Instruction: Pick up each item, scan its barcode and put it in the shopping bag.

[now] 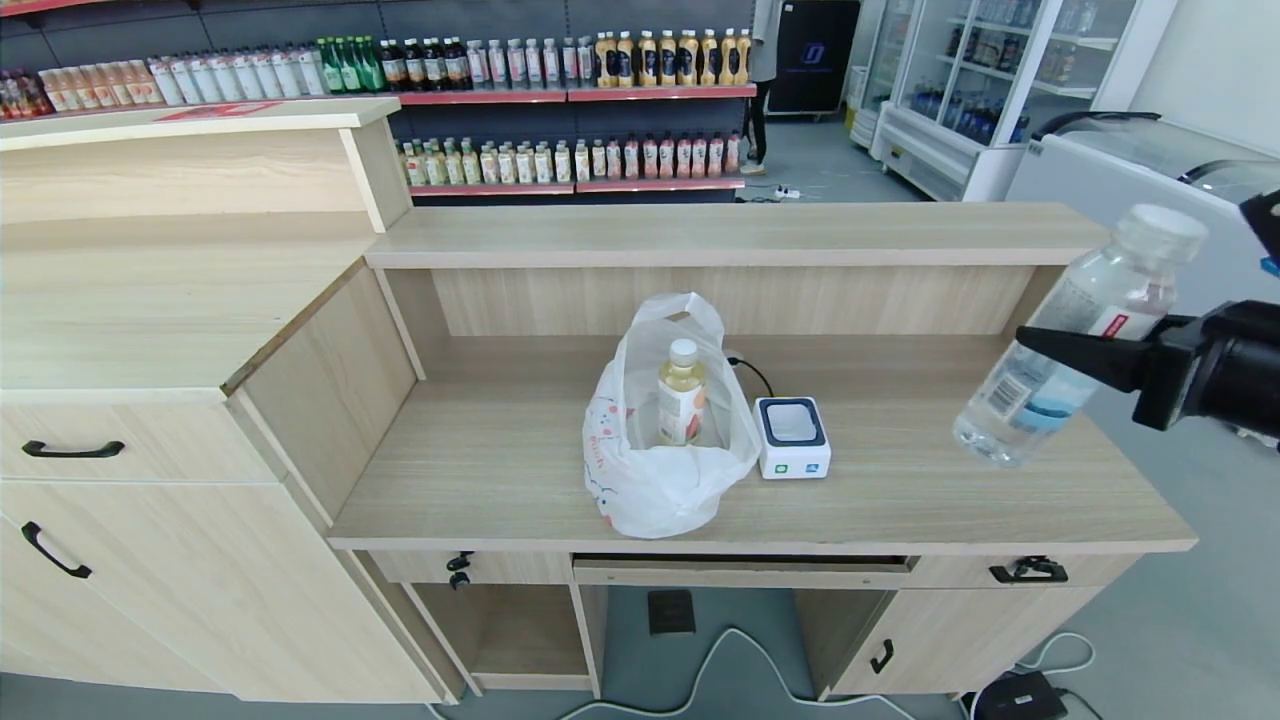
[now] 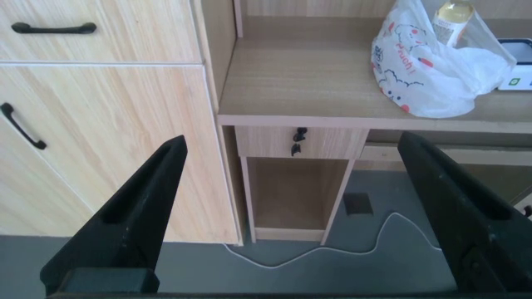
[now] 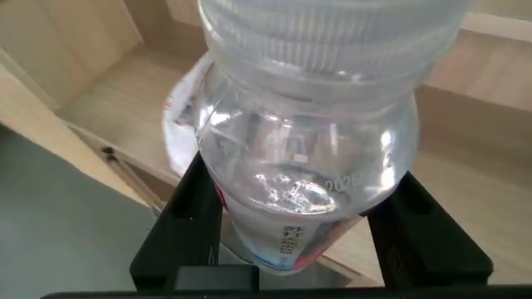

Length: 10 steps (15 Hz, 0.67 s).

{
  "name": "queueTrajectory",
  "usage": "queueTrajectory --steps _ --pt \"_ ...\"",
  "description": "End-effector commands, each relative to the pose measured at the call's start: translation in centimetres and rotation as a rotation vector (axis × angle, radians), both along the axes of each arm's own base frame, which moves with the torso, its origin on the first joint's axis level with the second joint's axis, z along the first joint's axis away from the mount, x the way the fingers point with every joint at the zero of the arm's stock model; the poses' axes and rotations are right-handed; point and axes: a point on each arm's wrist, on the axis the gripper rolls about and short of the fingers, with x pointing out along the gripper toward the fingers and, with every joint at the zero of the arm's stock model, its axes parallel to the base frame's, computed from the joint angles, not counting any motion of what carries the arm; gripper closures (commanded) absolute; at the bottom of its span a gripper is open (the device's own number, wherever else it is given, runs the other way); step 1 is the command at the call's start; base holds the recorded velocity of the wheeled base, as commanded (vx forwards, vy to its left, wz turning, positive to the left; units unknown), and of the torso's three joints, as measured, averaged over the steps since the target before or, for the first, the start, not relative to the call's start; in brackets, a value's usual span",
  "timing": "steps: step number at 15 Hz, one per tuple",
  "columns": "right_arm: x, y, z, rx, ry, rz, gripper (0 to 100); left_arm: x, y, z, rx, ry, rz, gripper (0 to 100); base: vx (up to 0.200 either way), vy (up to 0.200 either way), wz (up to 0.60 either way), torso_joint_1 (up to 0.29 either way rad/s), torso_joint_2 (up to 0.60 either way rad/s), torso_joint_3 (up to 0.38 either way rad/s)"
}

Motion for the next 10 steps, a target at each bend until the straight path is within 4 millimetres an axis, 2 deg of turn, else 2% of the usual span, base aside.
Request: queueTrajectory --steps 1,4,5,6,9,10 --pt "3.1 -3.5 -2.4 -0.125 0.047 -0.121 100 0.0 0.0 0.0 0.000 0.000 0.000 0 0.000 0.000 0.00 0.000 0.00 0.000" --pt "3.1 -6.1 -3.0 -0.239 0.038 -0.197 100 0.0 0.0 0.0 0.000 0.000 0.002 0 0.000 0.000 0.00 0.000 0.00 0.000" --pt "3.0 -6.5 -2.9 -0.271 0.029 -0.210 100 0.0 0.0 0.0 0.000 0.000 0.002 0 0.000 0.000 0.00 0.000 0.00 0.000" --pt "3.1 -8.2 -2.8 -0.335 0.014 -0.257 100 0.0 0.0 0.0 0.000 0.000 0.002 0 0.000 0.000 0.00 0.000 0.00 0.000" --pt "2.5 -10.7 -2.3 -0.477 -0.027 -0.335 100 0.0 0.0 0.0 0.000 0.000 0.000 0 0.000 0.000 0.00 0.000 0.00 0.000" --pt "2.6 -10.8 -2.1 -0.481 -0.034 -0.339 100 0.0 0.0 0.0 0.000 0.000 0.002 0 0.000 0.000 0.00 0.000 0.00 0.000"
